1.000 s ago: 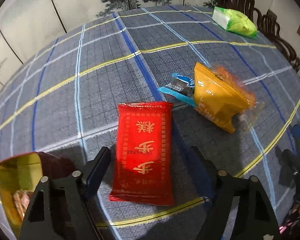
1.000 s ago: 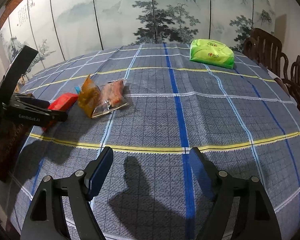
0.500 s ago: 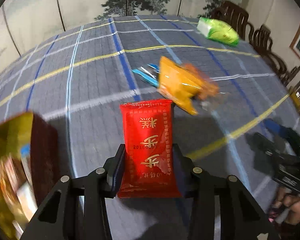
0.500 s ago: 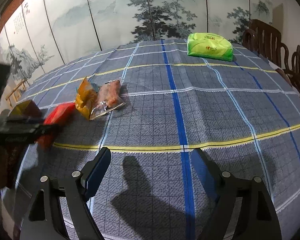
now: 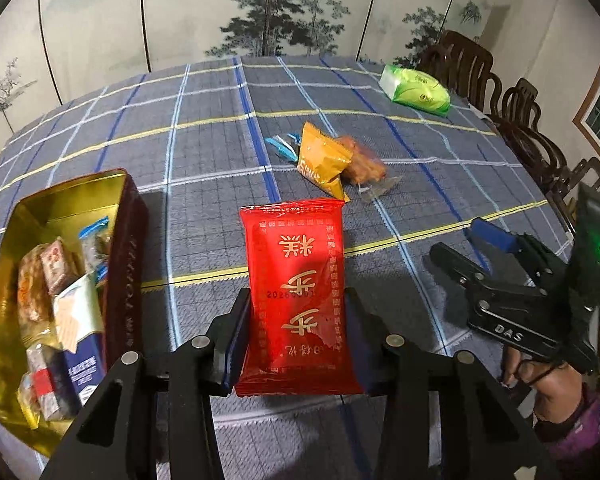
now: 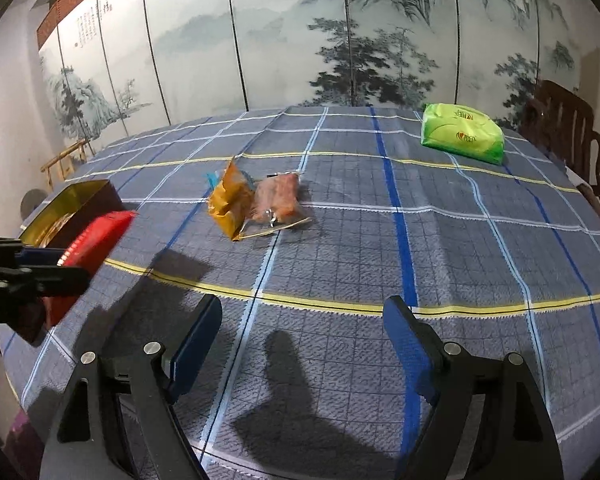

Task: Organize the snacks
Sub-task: 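Lift the red packet with the left gripper while the right grasps the orange-snack packet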

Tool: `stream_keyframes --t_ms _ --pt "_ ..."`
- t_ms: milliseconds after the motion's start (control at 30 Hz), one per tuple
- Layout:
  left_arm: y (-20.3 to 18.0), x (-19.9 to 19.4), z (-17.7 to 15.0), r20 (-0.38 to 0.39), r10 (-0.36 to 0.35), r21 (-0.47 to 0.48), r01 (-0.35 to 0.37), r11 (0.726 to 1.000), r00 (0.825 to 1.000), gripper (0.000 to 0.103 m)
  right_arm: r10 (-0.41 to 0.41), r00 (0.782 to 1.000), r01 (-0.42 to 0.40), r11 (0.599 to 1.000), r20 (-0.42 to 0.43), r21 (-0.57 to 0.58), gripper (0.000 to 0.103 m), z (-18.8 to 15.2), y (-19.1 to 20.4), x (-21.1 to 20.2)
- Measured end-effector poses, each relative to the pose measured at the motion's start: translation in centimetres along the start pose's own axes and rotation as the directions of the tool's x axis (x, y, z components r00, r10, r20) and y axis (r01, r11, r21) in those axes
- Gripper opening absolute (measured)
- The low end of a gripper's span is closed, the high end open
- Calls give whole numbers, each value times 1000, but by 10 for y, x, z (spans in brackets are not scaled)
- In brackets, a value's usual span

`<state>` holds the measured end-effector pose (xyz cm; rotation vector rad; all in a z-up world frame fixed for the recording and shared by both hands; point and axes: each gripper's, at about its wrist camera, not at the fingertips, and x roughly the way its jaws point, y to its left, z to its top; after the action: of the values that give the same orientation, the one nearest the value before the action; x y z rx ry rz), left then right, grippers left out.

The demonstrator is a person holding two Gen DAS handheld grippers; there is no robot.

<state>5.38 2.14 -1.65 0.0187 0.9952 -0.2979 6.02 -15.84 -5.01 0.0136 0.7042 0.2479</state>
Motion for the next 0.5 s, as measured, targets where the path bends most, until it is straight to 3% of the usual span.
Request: stream_keyframes --t_ms 367,500 --pt "6 -31 -12 54 37 13 -38 999 998 40 -18 1000 19 1000 -6 18 83 0 -3 2" --pt "13 -38 -14 56 35 -1 -35 999 998 40 33 999 -33 999 -18 -8 82 3 2 5"
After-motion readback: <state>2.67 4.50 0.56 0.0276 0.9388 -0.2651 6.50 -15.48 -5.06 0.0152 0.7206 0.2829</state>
